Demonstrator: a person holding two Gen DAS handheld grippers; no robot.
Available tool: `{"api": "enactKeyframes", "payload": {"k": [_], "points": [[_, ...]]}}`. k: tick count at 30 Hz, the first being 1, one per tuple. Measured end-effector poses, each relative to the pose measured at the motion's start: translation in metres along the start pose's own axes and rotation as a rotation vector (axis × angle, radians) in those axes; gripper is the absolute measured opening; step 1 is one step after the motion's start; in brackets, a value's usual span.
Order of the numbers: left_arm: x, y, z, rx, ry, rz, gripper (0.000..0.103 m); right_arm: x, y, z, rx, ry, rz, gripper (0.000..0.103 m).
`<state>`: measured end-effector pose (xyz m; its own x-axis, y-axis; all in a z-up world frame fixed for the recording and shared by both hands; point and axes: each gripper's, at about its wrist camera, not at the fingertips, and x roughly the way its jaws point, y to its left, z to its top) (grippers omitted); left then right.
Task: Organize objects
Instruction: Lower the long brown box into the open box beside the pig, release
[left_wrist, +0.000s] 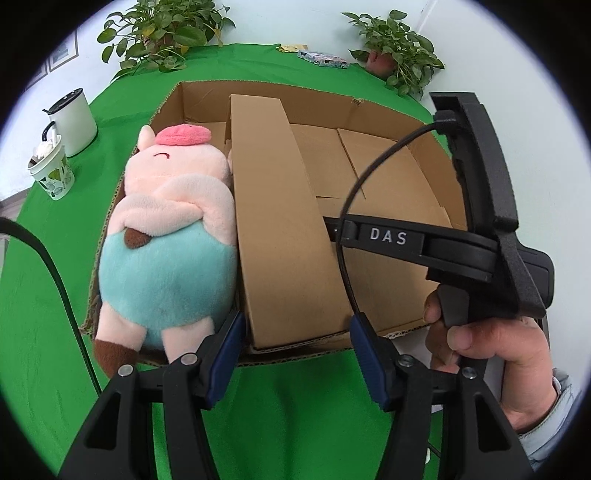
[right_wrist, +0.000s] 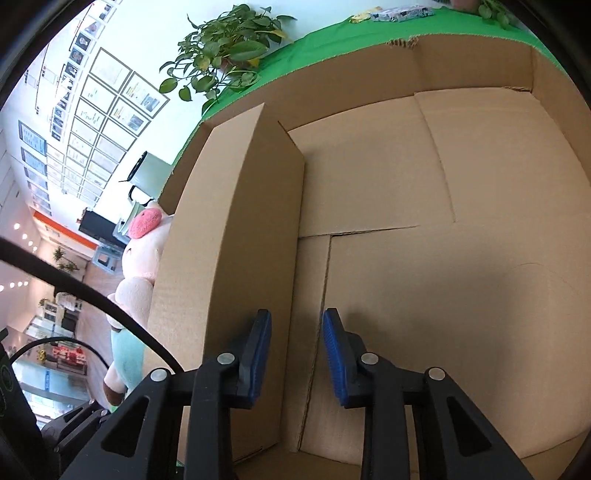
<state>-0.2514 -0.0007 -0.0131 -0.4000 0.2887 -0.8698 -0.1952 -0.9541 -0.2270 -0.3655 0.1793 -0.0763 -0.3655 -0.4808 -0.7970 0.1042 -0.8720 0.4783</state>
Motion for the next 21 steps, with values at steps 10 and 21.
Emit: {"api": "enactKeyframes", "payload": {"k": [10, 21], "points": [[-0.012, 0.009, -0.008, -0.032, -0.027, 0.001, 0.058, -0.006, 0.009, -0.024, -0.007, 0.028, -0.019, 0.029], [-0.036, 0.008, -0.018, 0.006, -0.151, 0.06, 0.058, -0.034, 0.013, -0.042, -0.031, -0.045, -0.104, 0.05]]}}
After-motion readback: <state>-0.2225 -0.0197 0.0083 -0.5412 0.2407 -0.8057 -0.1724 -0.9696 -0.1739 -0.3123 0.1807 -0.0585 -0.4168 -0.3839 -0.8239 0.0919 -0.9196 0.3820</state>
